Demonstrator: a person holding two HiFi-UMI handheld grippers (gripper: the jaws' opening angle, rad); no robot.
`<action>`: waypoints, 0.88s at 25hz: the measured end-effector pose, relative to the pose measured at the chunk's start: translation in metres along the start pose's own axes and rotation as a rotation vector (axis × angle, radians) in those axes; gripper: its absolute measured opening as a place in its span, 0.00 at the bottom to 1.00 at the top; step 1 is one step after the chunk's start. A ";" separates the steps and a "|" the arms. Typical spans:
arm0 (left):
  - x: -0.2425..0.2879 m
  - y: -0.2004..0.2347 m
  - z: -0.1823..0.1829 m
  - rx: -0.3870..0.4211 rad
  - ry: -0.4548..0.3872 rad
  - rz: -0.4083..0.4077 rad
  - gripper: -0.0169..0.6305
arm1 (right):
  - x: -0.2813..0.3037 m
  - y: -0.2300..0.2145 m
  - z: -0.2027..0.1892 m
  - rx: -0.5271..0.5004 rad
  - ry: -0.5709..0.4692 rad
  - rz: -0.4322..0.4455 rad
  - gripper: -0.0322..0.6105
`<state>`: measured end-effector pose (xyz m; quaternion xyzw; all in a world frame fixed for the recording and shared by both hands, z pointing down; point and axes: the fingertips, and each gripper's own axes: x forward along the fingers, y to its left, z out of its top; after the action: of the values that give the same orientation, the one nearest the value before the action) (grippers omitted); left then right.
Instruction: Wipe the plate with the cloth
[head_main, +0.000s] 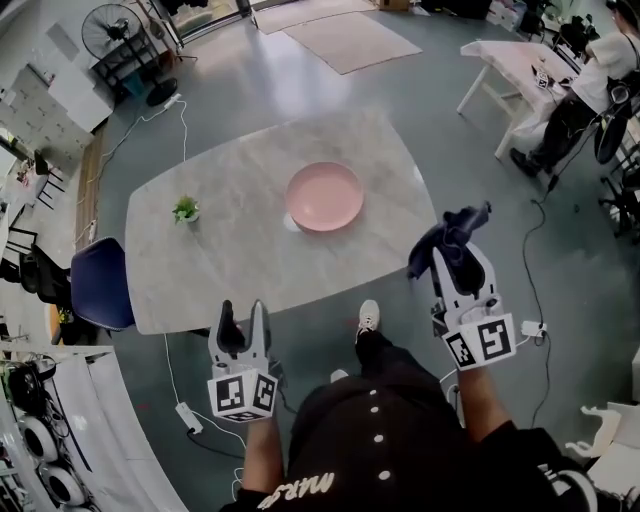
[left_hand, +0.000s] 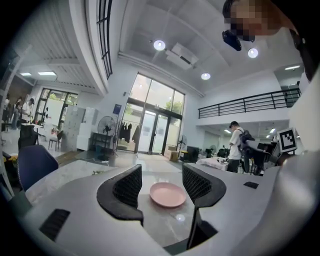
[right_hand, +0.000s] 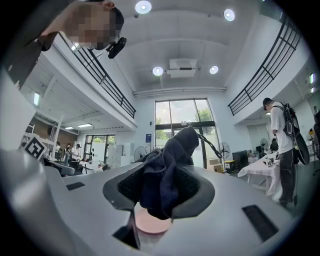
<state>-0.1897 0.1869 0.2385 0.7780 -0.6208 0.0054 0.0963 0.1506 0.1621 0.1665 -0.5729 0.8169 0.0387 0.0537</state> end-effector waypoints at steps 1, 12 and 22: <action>0.013 0.001 0.003 0.002 0.000 0.000 0.41 | 0.014 -0.004 0.002 -0.007 -0.008 0.007 0.26; 0.117 -0.007 0.026 0.020 0.017 0.026 0.41 | 0.111 -0.061 -0.001 -0.005 -0.003 0.052 0.26; 0.181 -0.026 0.029 -0.025 0.048 0.065 0.40 | 0.171 -0.095 -0.021 0.017 0.039 0.148 0.26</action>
<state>-0.1261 0.0134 0.2292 0.7557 -0.6434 0.0192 0.1206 0.1813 -0.0325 0.1649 -0.5111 0.8582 0.0248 0.0397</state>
